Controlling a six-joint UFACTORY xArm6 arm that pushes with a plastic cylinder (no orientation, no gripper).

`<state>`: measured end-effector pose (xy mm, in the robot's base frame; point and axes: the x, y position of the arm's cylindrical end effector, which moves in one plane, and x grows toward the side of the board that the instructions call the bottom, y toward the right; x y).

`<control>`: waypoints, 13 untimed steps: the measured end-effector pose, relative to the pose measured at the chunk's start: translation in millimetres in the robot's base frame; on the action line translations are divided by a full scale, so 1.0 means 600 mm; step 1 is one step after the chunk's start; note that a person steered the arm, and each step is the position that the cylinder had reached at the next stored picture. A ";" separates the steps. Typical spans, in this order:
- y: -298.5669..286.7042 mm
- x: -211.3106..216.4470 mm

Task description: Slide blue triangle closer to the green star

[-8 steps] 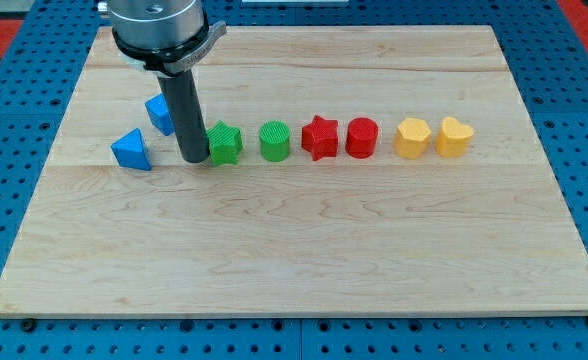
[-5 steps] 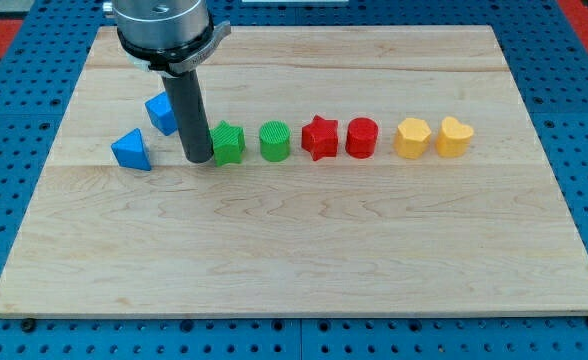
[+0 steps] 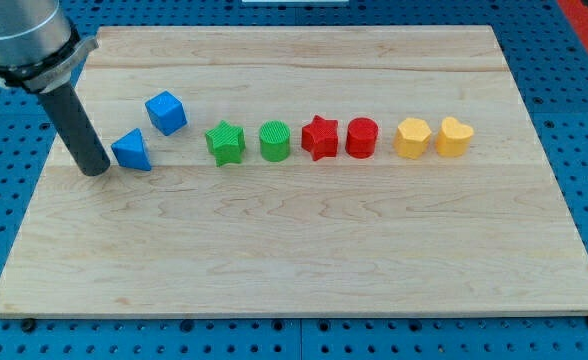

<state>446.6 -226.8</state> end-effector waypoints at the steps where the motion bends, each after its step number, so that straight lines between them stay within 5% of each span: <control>1: 0.018 -0.002; 13: 0.063 -0.046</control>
<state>418.8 -188.8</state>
